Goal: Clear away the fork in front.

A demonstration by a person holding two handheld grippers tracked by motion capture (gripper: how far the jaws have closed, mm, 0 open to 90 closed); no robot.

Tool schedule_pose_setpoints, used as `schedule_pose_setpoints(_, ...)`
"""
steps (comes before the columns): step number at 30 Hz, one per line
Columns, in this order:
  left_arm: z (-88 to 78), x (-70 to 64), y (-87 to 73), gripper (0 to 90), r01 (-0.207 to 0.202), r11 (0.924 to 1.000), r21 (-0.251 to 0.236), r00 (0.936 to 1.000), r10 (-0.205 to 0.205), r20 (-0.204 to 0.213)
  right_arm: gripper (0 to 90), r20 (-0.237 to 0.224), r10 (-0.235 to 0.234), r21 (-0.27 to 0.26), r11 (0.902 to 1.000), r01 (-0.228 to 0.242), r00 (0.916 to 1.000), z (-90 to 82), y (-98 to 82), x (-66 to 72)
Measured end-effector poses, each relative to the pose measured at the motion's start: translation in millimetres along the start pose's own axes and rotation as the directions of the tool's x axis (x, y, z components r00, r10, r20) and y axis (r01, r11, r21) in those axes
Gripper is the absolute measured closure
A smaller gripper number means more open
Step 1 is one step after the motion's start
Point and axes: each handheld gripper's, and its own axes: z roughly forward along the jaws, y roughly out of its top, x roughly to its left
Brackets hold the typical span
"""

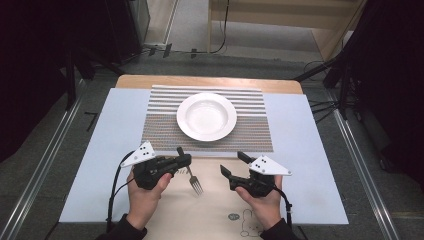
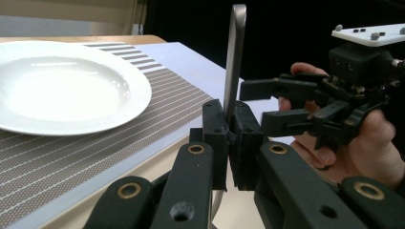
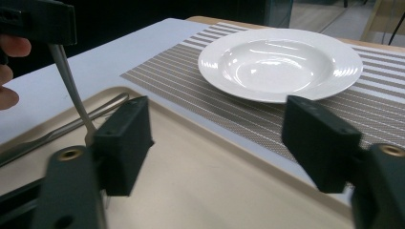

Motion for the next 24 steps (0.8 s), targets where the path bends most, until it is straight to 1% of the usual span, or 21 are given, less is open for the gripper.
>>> schedule_pose_setpoints(1, -0.8, 0.9, -0.2, 86.0, -0.002, 1.0000, 0.001, 1.0000, 0.002, 0.000, 16.2, 0.003, 0.003, 0.003, 1.0000, -0.003, 1.0000, -1.5, 0.1, -1.8)
schedule_pose_setpoints(2, -1.8, 1.6, -0.3, 86.0, -0.002, 1.0000, 0.003, 1.0000, 0.002, 0.000, 15.3, 0.006, 0.006, 0.004, 1.0000, -0.006, 1.0000, -3.1, 0.0, -4.1)
schedule_pose_setpoints(3, -2.8, 2.3, -0.4, 86.1, 0.000, 1.0000, 0.008, 1.0000, 0.000, 0.003, 13.0, 0.022, 0.012, 0.003, 0.9999, -0.012, 0.9997, -4.5, -0.3, -6.2)
schedule_pose_setpoints(4, -3.7, 2.9, -0.5, 86.1, 0.003, 1.0000, 0.007, 1.0000, -0.003, 0.004, 7.7, 0.042, 0.018, 0.004, 0.9998, -0.018, 0.9989, -5.9, -0.4, -8.3)
schedule_pose_setpoints(5, -4.7, 3.6, -0.6, 86.0, 0.003, 1.0000, 0.007, 1.0000, -0.003, 0.005, 5.5, 0.037, 0.025, -0.001, 0.9997, -0.025, 0.9990, -7.6, -0.2, -11.3)
schedule_pose_setpoints(6, -5.7, 4.1, -0.5, 86.0, 0.003, 1.0000, 0.008, 1.0000, -0.003, 0.006, 0.0, 0.024, 0.030, -0.002, 0.9995, -0.030, 0.9992, -9.3, 0.0, -13.9)
schedule_pose_setpoints(7, -7.0, 4.7, -0.3, 86.1, 0.005, 0.9999, 0.009, 1.0000, -0.005, 0.008, 0.0, 0.022, 0.025, -0.003, 0.9997, -0.025, 0.9994, -10.9, -0.1, -16.2)
schedule_pose_setpoints(8, -7.7, 5.0, -0.3, 86.0, 0.005, 1.0000, 0.008, 1.0000, -0.005, 0.007, 0.0, 0.050, 0.026, -0.006, 0.9997, -0.025, 0.9984, -13.6, -0.2, -18.0)
schedule_pose_setpoints(10, -10.2, 6.3, 0.3, 86.0, 0.005, 0.9999, 0.015, 0.9999, -0.005, 0.010, 0.0, 0.081, 0.030, -0.005, 0.9996, -0.029, 0.9963, -17.3, 0.0, -21.4)
schedule_pose_setpoints(11, -11.0, 6.6, 0.3, 86.0, 0.009, 0.9999, 0.014, 0.9999, -0.010, 0.012, 0.0, 0.083, 0.027, -0.010, 0.9996, -0.026, 0.9961, -18.4, -0.2, -23.1)
schedule_pose_setpoints(12, -11.9, 7.0, 0.3, 86.0, 0.012, 0.9998, 0.015, 0.9998, -0.012, 0.014, 0.0, 0.077, 0.028, -0.010, 0.9996, -0.027, 0.9967, -20.4, -1.1, -25.2)
schedule_pose_setpoints(13, -13.2, 7.6, 0.2, 86.0, 0.006, 0.9997, 0.022, 0.9999, -0.007, 0.012, 0.0, 0.086, 0.027, -0.007, 0.9996, -0.027, 0.9959, -21.7, -2.0, -27.3)
schedule_pose_setpoints(14, -14.1, 8.0, 0.0, 86.0, 0.003, 0.9997, 0.025, 1.0000, -0.003, 0.001, 0.0, 0.094, 0.028, -0.005, 0.9996, -0.027, 0.9952, -22.9, -3.1, -29.3)
schedule_pose_setpoints(16, -16.0, 9.4, -0.7, 86.0, 0.002, 0.9996, 0.026, 1.0000, -0.002, -0.004, 0.0, 0.098, 0.034, -0.005, 0.9994, -0.034, 0.9947, -25.4, -5.5, -33.4)
schedule_pose_setpoints(20, -19.4, 11.7, -2.1, 86.0, 0.016, 0.9995, 0.028, 0.9999, -0.016, 0.005, 0.0, 0.123, 0.039, -0.007, 0.9992, -0.038, 0.9916, -30.6, -8.7, -40.5)
schedule_pose_setpoints(24, -21.2, 13.1, -2.8, 86.0, 0.026, 0.9989, 0.038, 0.9995, -0.027, 0.018, 0.0, 0.153, 0.017, -0.003, 0.9999, -0.017, 0.9881, -34.1, -11.8, -45.1)
